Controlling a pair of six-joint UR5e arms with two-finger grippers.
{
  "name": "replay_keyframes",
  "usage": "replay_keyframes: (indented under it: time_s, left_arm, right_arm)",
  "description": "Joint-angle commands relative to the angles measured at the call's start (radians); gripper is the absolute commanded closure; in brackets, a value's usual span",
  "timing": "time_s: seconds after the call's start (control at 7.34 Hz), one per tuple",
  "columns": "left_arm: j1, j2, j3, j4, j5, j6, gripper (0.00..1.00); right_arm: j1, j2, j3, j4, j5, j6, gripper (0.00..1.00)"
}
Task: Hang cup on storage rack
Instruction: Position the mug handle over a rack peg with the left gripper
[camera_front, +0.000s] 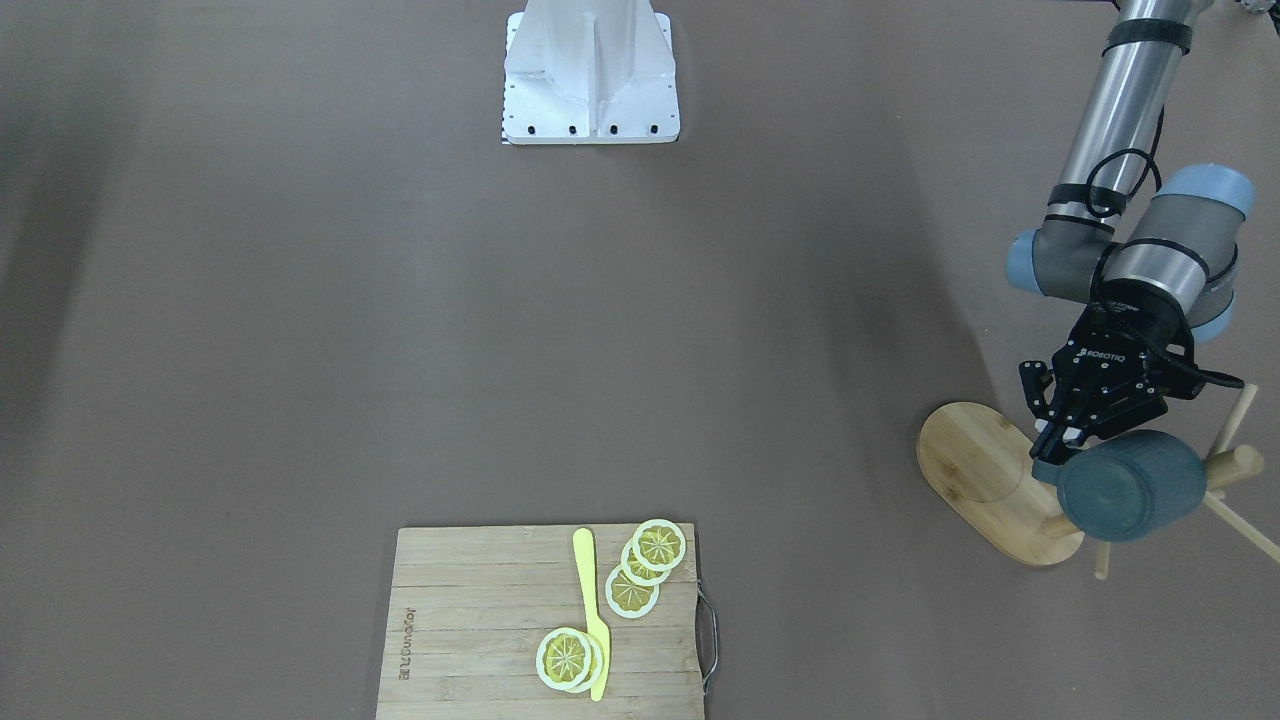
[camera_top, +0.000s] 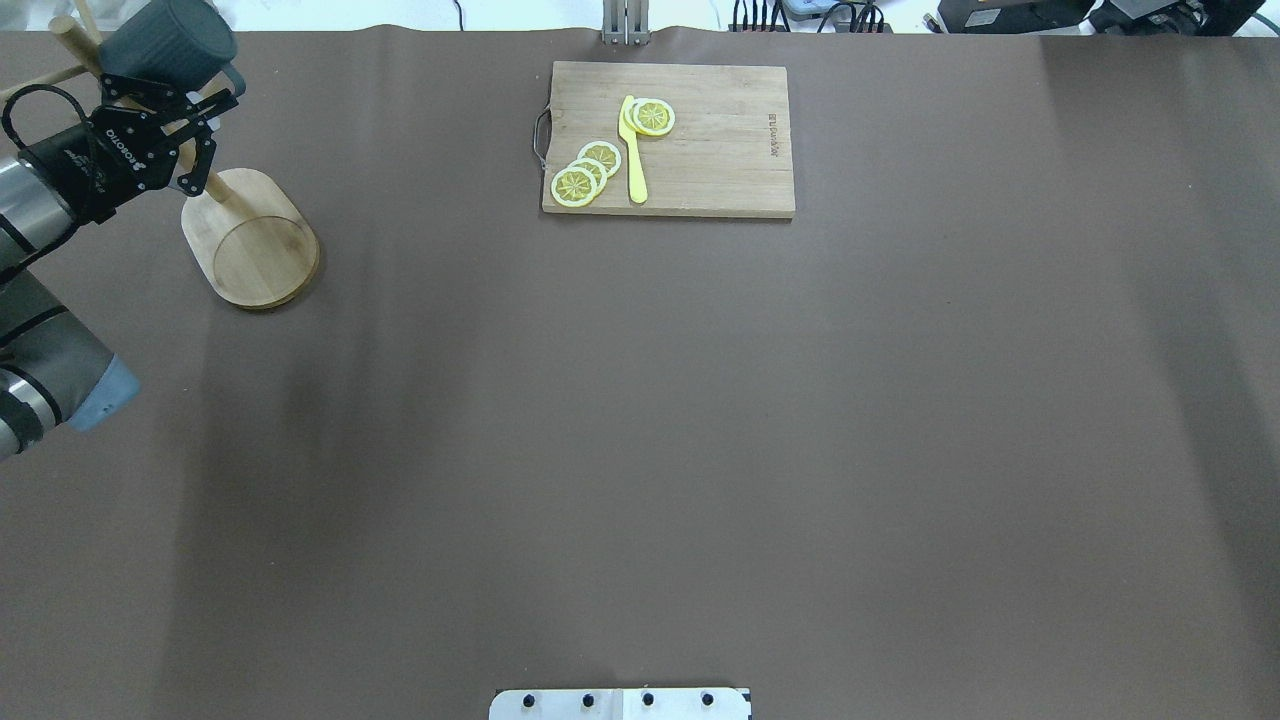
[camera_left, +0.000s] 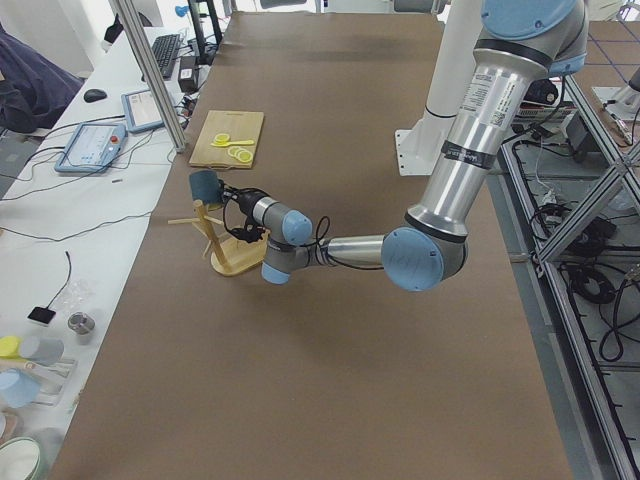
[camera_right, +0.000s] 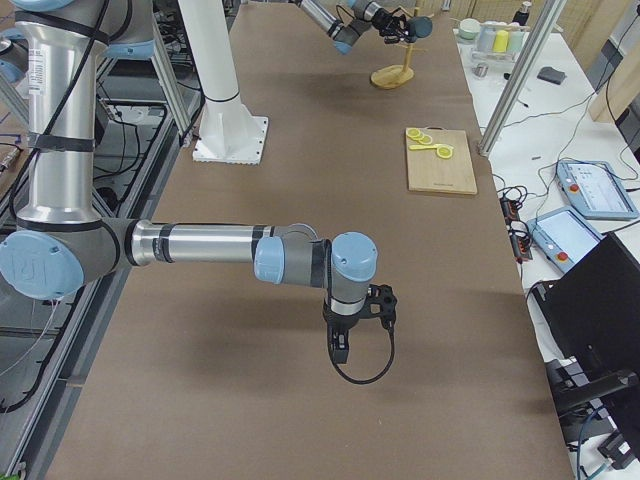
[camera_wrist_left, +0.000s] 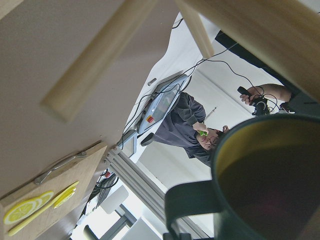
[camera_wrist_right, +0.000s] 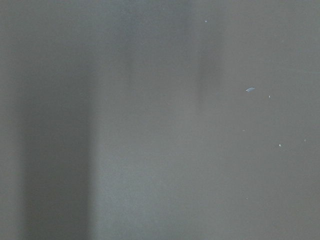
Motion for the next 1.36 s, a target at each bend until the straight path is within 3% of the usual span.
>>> replay_keyframes:
  time_s: [0.0,0.14,0.27,1.23]
  left_arm:
    - [0.001,0.000,-0.001,-0.001,-0.001,0.004,0.90]
    - [0.001,0.000,-0.001,-0.001,0.000,0.006,0.43]
    - [0.001,0.006,-0.002,-0.001,0.000,0.006,0.02]
    - [0.001,0.009,-0.013,-0.041,-0.001,0.006,0.02]
  right_arm:
    - [0.000,0.002,-0.001,0.000,0.000,0.001,0.00]
    - [0.000,0.003,0.001,0.000,0.000,0.001,0.00]
    - [0.000,0.006,0.001,0.000,0.000,0.003,0.00]
    - [0.000,0.022,-0.005,0.000,0.000,0.014,0.00]
